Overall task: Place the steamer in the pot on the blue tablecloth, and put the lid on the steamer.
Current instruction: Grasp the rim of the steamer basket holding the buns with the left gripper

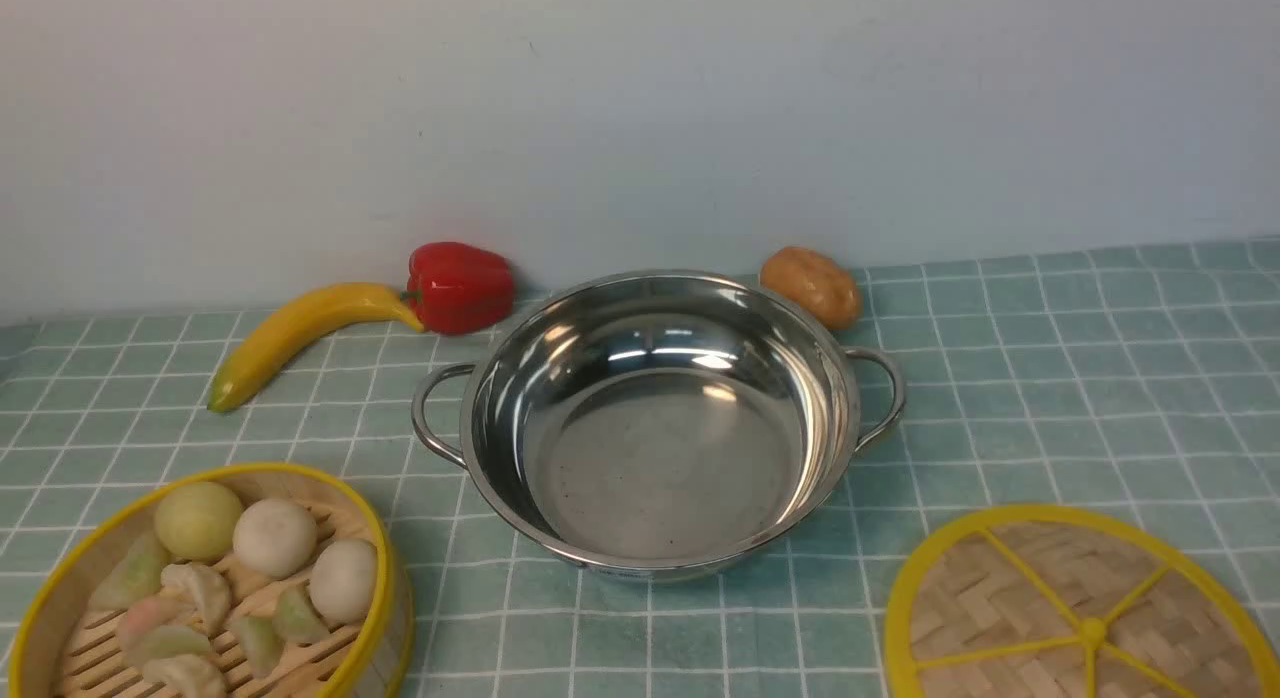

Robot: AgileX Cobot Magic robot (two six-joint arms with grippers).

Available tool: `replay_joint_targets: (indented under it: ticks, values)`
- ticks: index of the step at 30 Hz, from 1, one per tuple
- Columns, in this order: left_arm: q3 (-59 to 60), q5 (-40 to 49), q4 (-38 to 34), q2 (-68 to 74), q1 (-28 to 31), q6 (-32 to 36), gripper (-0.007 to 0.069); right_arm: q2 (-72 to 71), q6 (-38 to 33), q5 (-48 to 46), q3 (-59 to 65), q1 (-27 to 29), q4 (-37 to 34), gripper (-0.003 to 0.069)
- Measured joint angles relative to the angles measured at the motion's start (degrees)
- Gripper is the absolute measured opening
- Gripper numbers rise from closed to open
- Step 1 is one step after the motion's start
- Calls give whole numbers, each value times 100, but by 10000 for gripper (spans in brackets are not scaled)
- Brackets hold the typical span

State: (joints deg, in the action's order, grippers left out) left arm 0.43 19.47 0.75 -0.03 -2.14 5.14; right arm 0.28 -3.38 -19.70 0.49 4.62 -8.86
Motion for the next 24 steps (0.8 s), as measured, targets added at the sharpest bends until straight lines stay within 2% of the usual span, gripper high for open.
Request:
replay_joint_targets:
  ticks: [24]
  values:
    - [0,-82,69,0,0,4,243,0,0,0,0,0,0,242]
